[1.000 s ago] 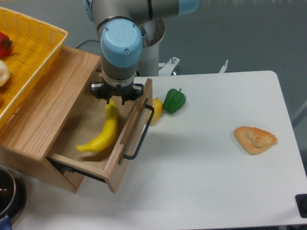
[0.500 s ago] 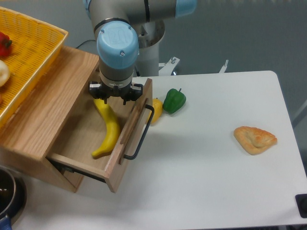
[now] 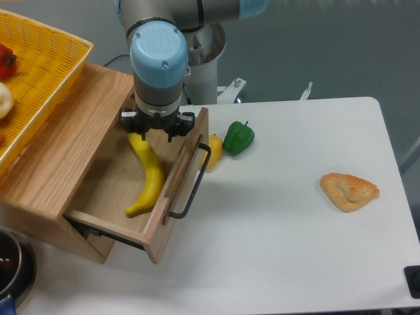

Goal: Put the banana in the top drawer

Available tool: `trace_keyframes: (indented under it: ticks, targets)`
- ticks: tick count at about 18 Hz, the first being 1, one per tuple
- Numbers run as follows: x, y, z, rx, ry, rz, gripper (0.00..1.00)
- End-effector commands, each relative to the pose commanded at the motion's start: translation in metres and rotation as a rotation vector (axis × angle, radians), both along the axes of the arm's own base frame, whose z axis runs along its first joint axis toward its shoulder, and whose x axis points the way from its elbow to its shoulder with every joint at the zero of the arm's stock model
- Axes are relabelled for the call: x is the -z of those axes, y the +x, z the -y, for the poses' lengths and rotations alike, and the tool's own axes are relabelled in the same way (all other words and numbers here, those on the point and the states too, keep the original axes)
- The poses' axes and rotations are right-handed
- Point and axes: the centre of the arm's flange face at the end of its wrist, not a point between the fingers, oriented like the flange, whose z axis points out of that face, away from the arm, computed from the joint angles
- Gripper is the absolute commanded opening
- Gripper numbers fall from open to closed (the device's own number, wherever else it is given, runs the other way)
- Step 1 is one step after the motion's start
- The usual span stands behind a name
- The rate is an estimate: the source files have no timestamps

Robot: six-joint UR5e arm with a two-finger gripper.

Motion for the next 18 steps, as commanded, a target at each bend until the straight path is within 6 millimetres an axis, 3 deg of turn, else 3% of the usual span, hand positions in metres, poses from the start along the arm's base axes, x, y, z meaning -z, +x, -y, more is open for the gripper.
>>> trace_keyframes:
  ticks: [11,13,18]
  targets:
    - [-0.036,-0.004,0.010,-0.005,0.056,-0.045,0.58]
    - [-0.050,-0.012,0.020,-0.004,0.081,-0.064,0.58]
    - [-0.062,-0.039,0.037,0.011,0.136,-0.106,0.61]
